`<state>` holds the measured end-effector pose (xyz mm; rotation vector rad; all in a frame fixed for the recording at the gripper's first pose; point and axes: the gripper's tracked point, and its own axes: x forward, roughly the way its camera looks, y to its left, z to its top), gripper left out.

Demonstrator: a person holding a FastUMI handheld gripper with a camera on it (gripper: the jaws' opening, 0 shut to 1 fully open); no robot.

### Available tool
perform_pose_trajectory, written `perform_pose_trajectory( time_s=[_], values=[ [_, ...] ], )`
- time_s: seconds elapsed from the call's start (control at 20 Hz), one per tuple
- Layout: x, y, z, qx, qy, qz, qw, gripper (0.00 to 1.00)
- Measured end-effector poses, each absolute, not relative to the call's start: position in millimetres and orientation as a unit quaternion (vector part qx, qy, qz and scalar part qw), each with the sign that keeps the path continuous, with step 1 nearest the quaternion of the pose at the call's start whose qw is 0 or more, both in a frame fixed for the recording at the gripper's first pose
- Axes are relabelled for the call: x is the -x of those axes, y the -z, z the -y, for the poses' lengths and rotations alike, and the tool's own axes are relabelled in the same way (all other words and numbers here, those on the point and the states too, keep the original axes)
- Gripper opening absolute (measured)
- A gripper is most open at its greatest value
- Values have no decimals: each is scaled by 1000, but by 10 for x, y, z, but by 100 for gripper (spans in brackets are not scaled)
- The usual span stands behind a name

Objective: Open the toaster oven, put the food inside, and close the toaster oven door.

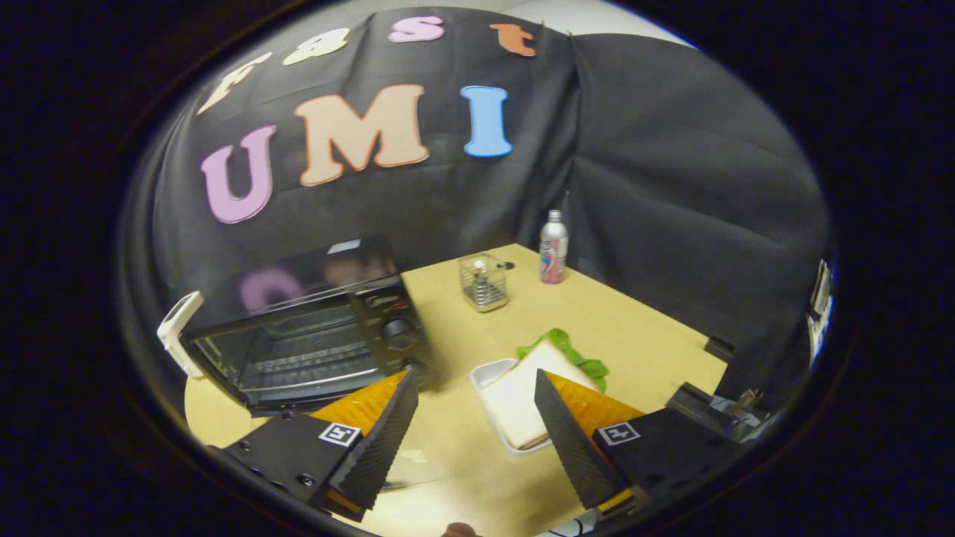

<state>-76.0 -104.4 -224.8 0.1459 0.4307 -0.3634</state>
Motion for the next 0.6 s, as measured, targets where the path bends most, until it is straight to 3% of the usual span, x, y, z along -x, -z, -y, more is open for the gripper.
perform_pose_trajectory(
  time_s=[0.3, 0.6],
  values=[
    [848, 2437, 1740, -105, 239, -211, 942, 98],
    [826, 2734, 2036, -149, 249, -223, 931, 97]
  ],
)
